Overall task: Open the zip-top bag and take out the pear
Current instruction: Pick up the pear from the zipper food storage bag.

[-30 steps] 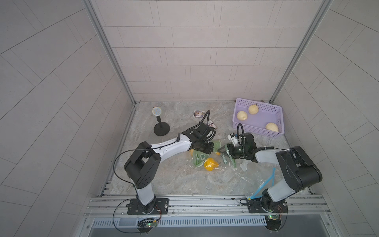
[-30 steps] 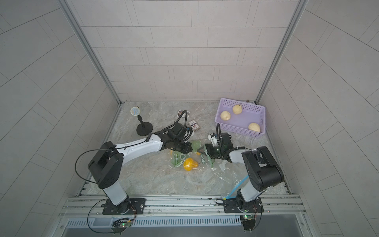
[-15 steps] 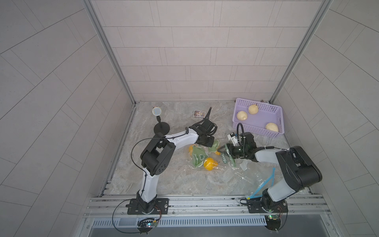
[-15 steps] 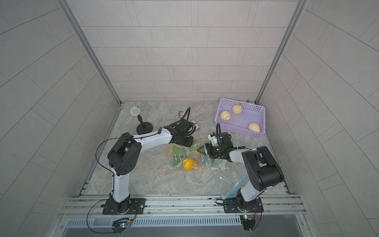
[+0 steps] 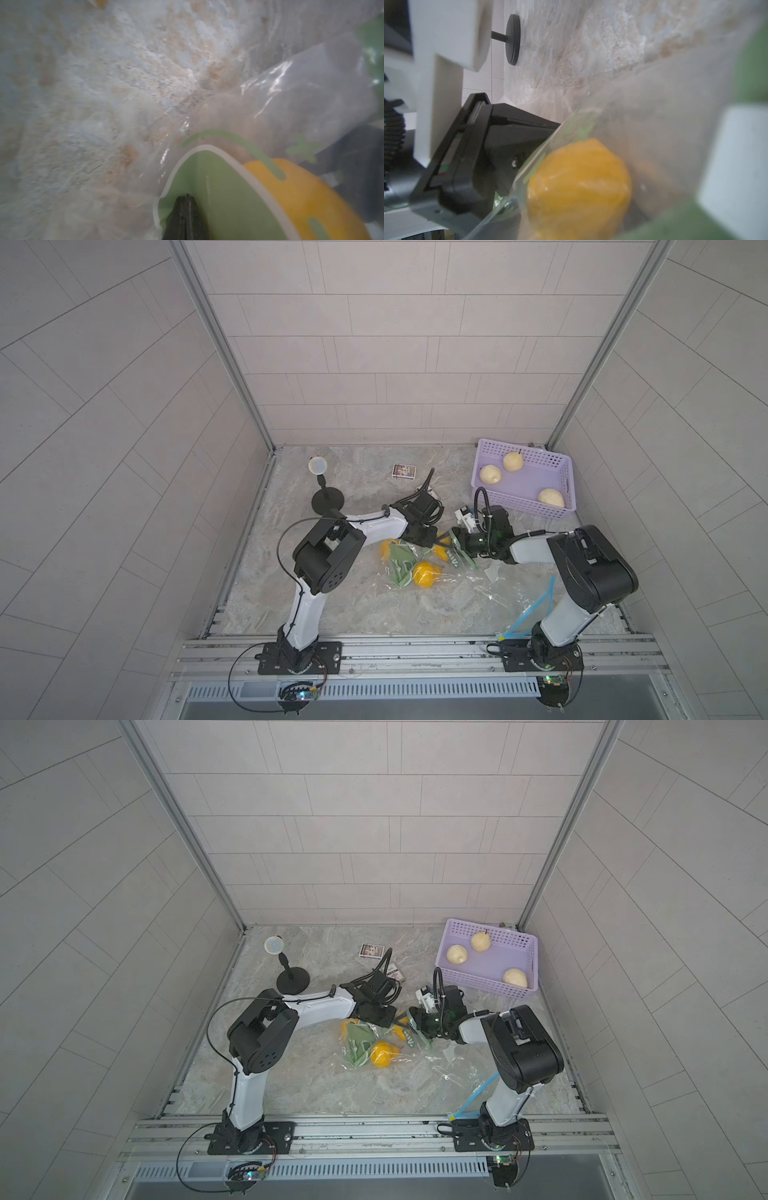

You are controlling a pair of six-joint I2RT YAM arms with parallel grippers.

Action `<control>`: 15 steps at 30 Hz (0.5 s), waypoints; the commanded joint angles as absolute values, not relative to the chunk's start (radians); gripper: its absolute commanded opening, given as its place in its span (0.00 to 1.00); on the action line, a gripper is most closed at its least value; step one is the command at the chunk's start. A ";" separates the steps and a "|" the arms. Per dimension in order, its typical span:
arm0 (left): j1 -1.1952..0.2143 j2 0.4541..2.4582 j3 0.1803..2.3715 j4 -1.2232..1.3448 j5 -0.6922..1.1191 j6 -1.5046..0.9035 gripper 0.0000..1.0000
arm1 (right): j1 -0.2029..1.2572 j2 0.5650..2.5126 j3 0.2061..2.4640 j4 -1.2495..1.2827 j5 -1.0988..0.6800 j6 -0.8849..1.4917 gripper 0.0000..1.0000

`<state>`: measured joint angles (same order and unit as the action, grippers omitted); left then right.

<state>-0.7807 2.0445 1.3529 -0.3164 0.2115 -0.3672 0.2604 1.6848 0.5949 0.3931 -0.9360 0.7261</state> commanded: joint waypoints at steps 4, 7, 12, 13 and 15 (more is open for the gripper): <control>-0.796 2.057 1.308 -0.255 0.293 -0.402 0.01 | 0.283 1.712 0.620 0.396 -0.924 0.728 0.77; -0.769 2.057 1.298 -0.262 0.288 -0.396 0.01 | 0.279 1.690 0.620 0.358 -0.937 0.718 0.61; -0.699 2.028 1.257 -0.280 0.265 -0.366 0.01 | 0.251 1.547 0.642 0.138 -0.912 0.642 0.57; -0.692 2.026 1.259 -0.291 0.255 -0.357 0.01 | 0.244 1.514 0.663 0.061 -0.906 0.616 0.57; -0.673 2.020 1.255 -0.292 0.249 -0.356 0.01 | 0.225 1.457 0.690 -0.064 -0.896 0.581 0.57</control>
<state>-0.7017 2.0254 1.2896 -0.2317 0.2909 -0.3767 0.2432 1.5352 0.6384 0.1200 -0.9134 0.6552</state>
